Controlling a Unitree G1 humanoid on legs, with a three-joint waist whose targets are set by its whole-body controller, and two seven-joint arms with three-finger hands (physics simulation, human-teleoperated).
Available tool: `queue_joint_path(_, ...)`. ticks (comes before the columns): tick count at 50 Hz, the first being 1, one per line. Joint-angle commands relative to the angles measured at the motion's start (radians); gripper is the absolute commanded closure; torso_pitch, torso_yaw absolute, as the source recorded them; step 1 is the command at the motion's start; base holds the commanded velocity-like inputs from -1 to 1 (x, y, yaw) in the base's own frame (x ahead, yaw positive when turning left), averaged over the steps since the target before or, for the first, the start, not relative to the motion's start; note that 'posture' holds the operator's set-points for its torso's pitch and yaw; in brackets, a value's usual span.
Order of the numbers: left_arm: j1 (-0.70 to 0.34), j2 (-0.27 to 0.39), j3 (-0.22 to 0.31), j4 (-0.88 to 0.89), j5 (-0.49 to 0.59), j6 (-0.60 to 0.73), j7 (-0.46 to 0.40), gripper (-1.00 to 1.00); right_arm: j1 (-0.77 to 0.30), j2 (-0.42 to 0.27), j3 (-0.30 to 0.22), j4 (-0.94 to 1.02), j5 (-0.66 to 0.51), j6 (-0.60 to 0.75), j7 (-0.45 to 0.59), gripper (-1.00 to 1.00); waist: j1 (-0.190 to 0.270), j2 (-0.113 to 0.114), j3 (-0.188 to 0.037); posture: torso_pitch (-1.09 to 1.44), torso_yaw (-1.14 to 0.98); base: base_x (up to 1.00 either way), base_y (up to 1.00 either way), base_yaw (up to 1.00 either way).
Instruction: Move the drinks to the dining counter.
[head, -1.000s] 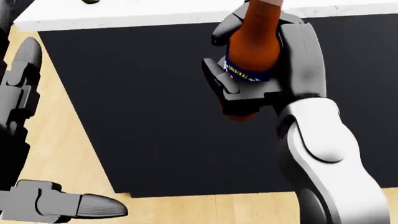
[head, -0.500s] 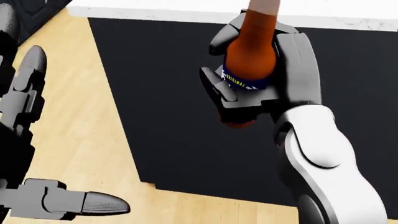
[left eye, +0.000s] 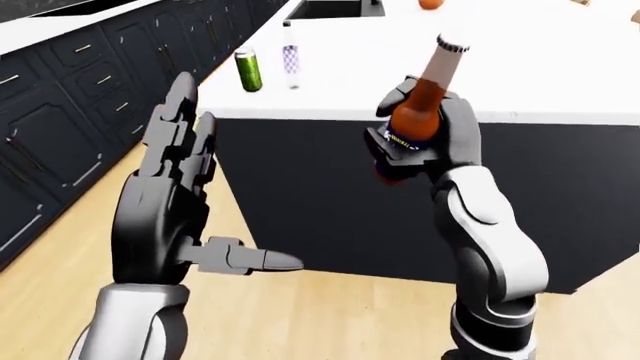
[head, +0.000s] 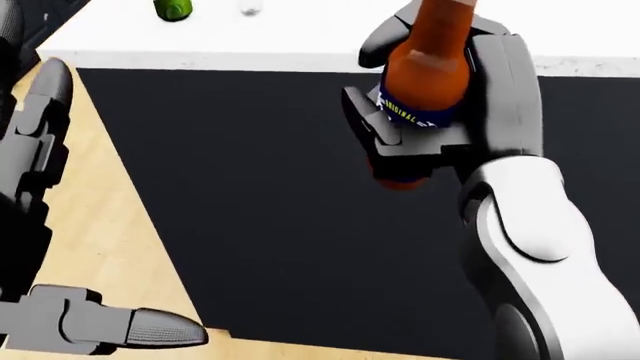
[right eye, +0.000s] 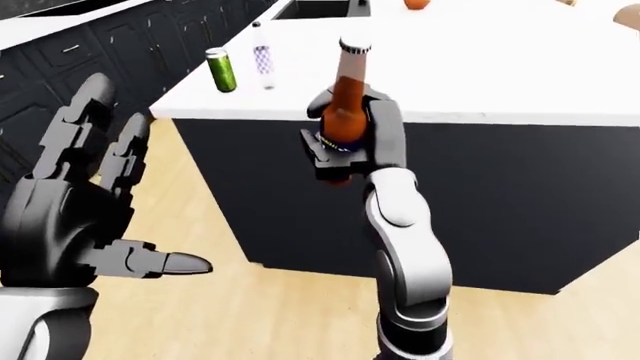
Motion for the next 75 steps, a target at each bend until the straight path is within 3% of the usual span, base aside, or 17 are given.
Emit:
queue_joint_path(1, -0.015, 0.008, 0.018, -0.011, 0.017, -0.017, 0.001, -1.0, -0.03, 0.003, 0.008, -0.024, 0.013, -0.043, 0.006, 1.0, 0.006, 0.002, -0.018, 0.0, 0.0, 0.23, 0.0, 0.0)
queue_joint_path(3, -0.008, 0.024, 0.02, -0.011, 0.003, -0.03, 0.012, -1.0, -0.026, 0.005, 0.009, -0.027, 0.014, -0.044, 0.003, 1.0, 0.011, 0.073, -0.042, 0.0, 0.0, 0.23, 0.0, 0.0)
queue_joint_path(4, -0.005, 0.031, 0.017, -0.011, 0.0, -0.037, 0.017, -1.0, -0.023, 0.005, 0.01, -0.031, 0.015, -0.044, 0.002, 1.0, 0.009, 0.028, -0.03, 0.0, 0.0, 0.23, 0.0, 0.0)
queue_joint_path(6, -0.001, 0.048, 0.015, -0.011, -0.013, -0.051, 0.031, -1.0, -0.021, 0.006, 0.011, -0.036, 0.018, -0.042, 0.001, 1.0, 0.019, 0.056, -0.012, 0.0, 0.0, 0.23, 0.0, 0.0)
queue_joint_path(9, 0.0, 0.07, 0.007, -0.011, -0.029, -0.067, 0.053, -1.0, -0.024, 0.005, 0.009, -0.042, 0.021, -0.037, 0.0, 1.0, 0.021, 0.039, -0.024, 0.0, 0.0, 0.23, 0.0, 0.0)
queue_joint_path(14, -0.001, 0.083, 0.01, -0.011, -0.045, -0.072, 0.064, -1.0, -0.026, 0.005, 0.012, -0.034, 0.019, -0.043, 0.001, 1.0, 0.026, -0.014, -0.008, 0.0, 0.0, 0.28, 0.0, 0.0)
queue_joint_path(17, -0.008, 0.077, 0.012, -0.011, -0.045, -0.064, 0.061, -1.0, -0.03, 0.004, 0.011, -0.041, 0.019, -0.035, 0.0, 1.0, 0.016, -0.1, -0.039, 0.0, 0.0, 0.33, 0.0, 0.0)
queue_joint_path(18, -0.005, 0.074, 0.011, -0.011, -0.039, -0.065, 0.057, -1.0, -0.03, 0.004, 0.012, -0.044, 0.019, -0.033, 0.0, 1.0, 0.01, -0.056, -0.022, 0.0, 0.0, 0.33, 0.0, 0.0)
queue_joint_path(22, -0.015, 0.092, 0.013, -0.011, -0.06, -0.066, 0.074, -1.0, -0.039, 0.002, 0.009, -0.047, 0.019, -0.023, -0.001, 1.0, 0.009, -0.056, -0.041, 0.0, 0.0, 0.19, 0.0, 0.0)
queue_joint_path(26, -0.023, 0.119, 0.0, -0.011, -0.08, -0.083, 0.1, -1.0, -0.049, -0.003, 0.007, -0.065, 0.021, -0.004, -0.004, 1.0, 0.002, -0.032, -0.019, 0.0, 0.0, 0.07, 0.0, 0.0)
queue_joint_path(30, -0.014, 0.119, 0.0, -0.011, -0.077, -0.089, 0.097, -1.0, -0.044, 0.0, 0.009, -0.065, 0.019, -0.011, -0.004, 1.0, -0.007, 0.065, -0.034, 0.0, 0.0, 0.16, 0.0, 0.0)
queue_joint_path(38, -0.005, 0.117, 0.002, -0.011, -0.072, -0.095, 0.092, -1.0, -0.04, 0.002, 0.013, -0.064, 0.015, -0.016, -0.002, 1.0, 0.014, 0.038, -0.028, 0.0, 0.0, 0.17, 0.0, 0.0)
queue_joint_path(42, -0.005, 0.114, 0.002, -0.011, -0.069, -0.093, 0.091, -1.0, -0.039, 0.002, 0.013, -0.063, 0.013, -0.016, 0.001, 1.0, 0.021, -0.014, -0.016, 0.0, 0.0, 0.23, 0.0, 0.0)
queue_joint_path(44, -0.007, 0.111, 0.002, -0.011, -0.066, -0.091, 0.089, -1.0, -0.038, 0.002, 0.012, -0.064, 0.013, -0.016, 0.002, 1.0, 0.021, -0.074, -0.028, 0.0, 0.0, 0.3, 0.0, 0.0)
queue_joint_path(54, -0.01, 0.116, -0.002, -0.011, -0.068, -0.093, 0.092, -1.0, -0.044, 0.001, 0.009, -0.06, 0.013, -0.02, 0.002, 1.0, -0.004, -0.022, -0.013, 0.0, 0.0, 0.22, 0.0, 0.0)
queue_joint_path(57, -0.003, 0.141, -0.012, -0.011, -0.078, -0.118, 0.109, -1.0, -0.047, -0.002, 0.008, -0.069, 0.014, -0.01, 0.001, 1.0, -0.01, 0.034, -0.025, 0.0, 0.0, 0.0, 0.0, 0.0)
queue_joint_path(75, 0.016, 0.2, -0.025, -0.011, -0.107, -0.173, 0.147, -1.0, -0.078, -0.002, 0.01, -0.041, 0.011, -0.003, -0.005, 1.0, 0.004, -0.002, -0.036, 0.0, 0.0, 0.0, 0.0, 0.0)
